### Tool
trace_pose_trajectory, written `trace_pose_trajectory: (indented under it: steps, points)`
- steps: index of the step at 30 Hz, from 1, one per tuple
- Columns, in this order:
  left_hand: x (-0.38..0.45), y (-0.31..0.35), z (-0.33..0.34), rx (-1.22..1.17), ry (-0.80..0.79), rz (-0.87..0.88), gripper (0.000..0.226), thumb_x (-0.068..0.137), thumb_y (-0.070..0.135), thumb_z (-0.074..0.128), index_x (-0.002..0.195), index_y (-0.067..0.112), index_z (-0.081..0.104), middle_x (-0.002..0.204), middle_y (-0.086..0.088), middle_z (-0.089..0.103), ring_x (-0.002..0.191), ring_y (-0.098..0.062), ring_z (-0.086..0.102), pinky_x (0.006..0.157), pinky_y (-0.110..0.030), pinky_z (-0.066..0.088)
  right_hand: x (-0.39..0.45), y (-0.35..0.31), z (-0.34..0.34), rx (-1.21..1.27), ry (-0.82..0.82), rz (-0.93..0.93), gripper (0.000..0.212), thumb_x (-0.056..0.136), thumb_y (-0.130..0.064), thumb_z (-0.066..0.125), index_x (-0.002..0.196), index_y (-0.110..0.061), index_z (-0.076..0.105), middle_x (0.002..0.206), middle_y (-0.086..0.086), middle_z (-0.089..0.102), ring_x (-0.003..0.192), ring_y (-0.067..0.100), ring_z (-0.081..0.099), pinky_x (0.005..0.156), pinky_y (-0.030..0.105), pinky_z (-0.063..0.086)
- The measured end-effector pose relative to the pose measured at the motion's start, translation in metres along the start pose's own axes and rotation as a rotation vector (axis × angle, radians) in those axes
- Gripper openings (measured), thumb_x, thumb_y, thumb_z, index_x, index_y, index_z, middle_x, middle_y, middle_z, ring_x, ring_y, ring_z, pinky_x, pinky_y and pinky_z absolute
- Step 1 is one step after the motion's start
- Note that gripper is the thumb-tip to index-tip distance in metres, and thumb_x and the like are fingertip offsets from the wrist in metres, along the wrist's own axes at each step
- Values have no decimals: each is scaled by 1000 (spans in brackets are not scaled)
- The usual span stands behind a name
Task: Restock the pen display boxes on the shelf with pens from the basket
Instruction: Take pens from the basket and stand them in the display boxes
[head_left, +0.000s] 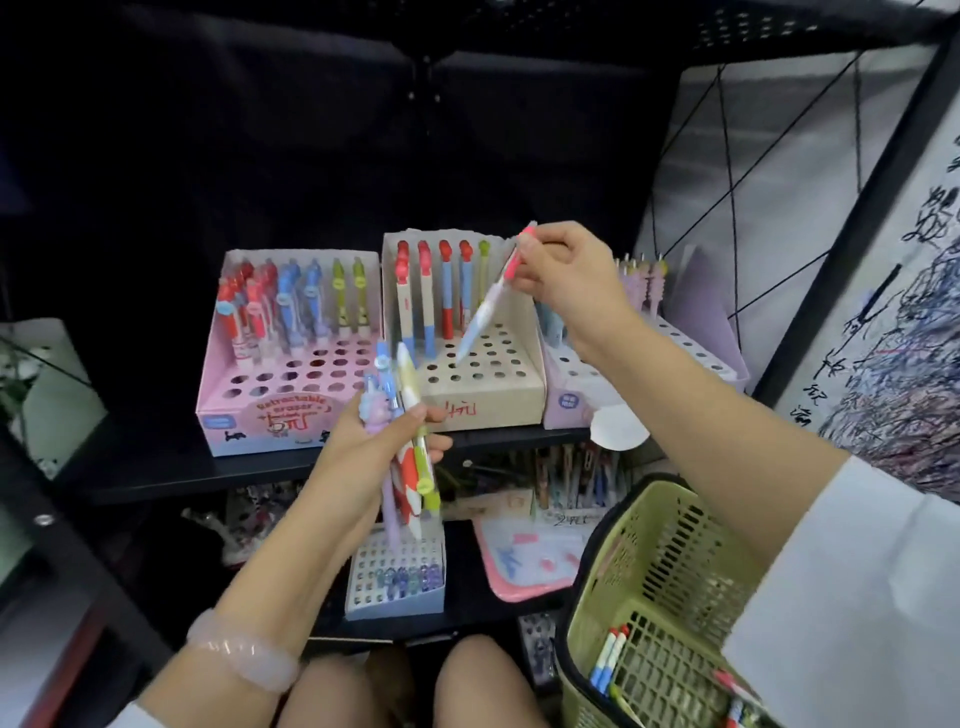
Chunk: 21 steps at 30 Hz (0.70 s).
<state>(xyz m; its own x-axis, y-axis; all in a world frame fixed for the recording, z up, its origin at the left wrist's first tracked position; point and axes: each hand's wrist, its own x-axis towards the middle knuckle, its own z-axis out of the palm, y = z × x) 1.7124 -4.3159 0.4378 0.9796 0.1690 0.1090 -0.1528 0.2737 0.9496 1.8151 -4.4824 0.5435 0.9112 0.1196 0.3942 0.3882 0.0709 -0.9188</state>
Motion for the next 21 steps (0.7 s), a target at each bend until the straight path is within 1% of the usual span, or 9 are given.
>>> trace_pose_trajectory:
  steps: [3,5,7,10,13,15,17,19,21]
  points:
    - [4,10,-15,-17,88,31,14,85,14,58,97,7,60,75,-1,74,64,-13,70,55,-22,54,14,-5,22,-63,-19,-30,9,92,-14,58,97,-7,55,81,5,68,68,4,68,63,15,53]
    - [6,18,-25,-12,132,55,19,84,16,59,98,3,61,73,-2,74,64,-13,70,55,-22,54,17,-11,41,-76,-76,-64,11,91,-15,59,97,-7,56,81,6,69,68,5,69,62,15,53]
    - [7,25,-36,-11,176,72,25,80,19,62,96,1,61,73,-3,74,65,-14,70,55,-21,54,19,-18,63,-121,-118,-121,8,90,-16,61,92,-10,56,81,7,70,69,7,69,64,16,54]
    - [8,34,-54,-7,238,93,15,87,17,59,94,4,63,75,-5,74,68,-16,71,56,-22,55,24,-25,99,-267,-139,-209,12,87,-18,65,86,-14,54,79,5,71,68,6,68,62,14,53]
    - [6,40,-73,-14,332,113,12,91,16,56,91,9,65,75,-2,74,67,-14,71,55,-22,55,26,-20,133,-353,-196,-194,16,86,-20,66,87,-12,53,75,3,69,71,10,69,72,27,57]
    - [4,43,-87,13,383,120,12,92,18,56,93,12,65,78,0,74,70,-13,71,56,-22,55,25,-11,153,-398,-239,-198,19,86,-20,66,80,-17,49,68,0,66,70,12,67,71,28,55]
    - [-1,46,-99,22,400,128,13,93,18,54,95,10,64,76,2,74,70,-11,71,56,-20,54,23,1,167,-472,-265,-217,22,86,-22,66,77,-21,46,69,1,66,73,14,67,72,30,54]
    - [-5,49,-110,26,394,134,18,94,17,52,100,4,63,76,3,74,71,-11,71,57,-19,54,20,12,177,-527,-309,-214,20,86,-22,66,81,-17,47,74,6,68,75,18,67,71,33,53]
    - [-10,51,-118,21,374,142,22,94,15,50,105,-1,60,78,2,74,72,-12,71,59,-20,55,16,22,184,-602,-361,-221,20,86,-23,65,85,-13,47,74,7,67,69,16,63,61,29,49]
